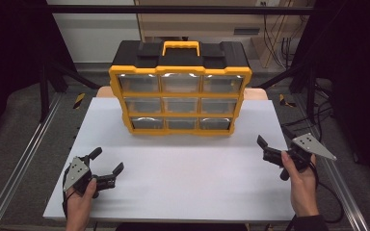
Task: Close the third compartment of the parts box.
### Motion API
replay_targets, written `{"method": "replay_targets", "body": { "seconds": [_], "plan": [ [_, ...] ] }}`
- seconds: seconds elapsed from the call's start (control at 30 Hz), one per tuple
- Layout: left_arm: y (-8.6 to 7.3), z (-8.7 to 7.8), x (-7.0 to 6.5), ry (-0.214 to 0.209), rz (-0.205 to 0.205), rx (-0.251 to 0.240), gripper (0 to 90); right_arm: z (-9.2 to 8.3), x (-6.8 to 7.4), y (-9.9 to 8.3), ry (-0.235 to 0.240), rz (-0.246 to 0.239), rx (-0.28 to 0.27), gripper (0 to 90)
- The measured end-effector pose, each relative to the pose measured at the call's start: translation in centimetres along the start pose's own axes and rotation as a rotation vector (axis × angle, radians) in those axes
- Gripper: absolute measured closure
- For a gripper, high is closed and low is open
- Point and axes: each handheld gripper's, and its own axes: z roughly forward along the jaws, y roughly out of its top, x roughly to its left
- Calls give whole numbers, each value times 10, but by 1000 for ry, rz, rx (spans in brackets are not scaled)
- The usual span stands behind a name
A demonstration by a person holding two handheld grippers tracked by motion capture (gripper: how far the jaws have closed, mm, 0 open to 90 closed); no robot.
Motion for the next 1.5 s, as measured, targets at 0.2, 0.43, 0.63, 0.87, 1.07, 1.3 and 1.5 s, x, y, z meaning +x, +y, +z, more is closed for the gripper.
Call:
{"method": "replay_targets", "body": {
  "seconds": [0.2, 0.43, 0.63, 0.87, 1.07, 1.3, 1.5],
  "plan": [
    [0, 0, 0, -2, 2, 1, 8, -5, -4, -10, -21, 5, 18, 38],
    [0, 0, 0, -3, 1, 1, 8, -9, -3, -22, 8, 14, 17, 34],
    [0, 0, -1, -4, 2, 2, 8, -11, 1, -31, 13, -4, 10, 34],
    [0, 0, -1, -6, 3, 3, 8, -11, 6, -41, 43, 0, 7, 34],
    [0, 0, -1, -7, 3, 4, 8, -10, 14, -47, 71, -10, 10, 34],
    [0, 0, -1, -9, 2, 3, 8, -7, 21, -51, 93, -16, 14, 33],
    [0, 0, -1, -10, -2, 2, 8, -4, 26, -53, 104, -15, 19, 33]
  ]
}}
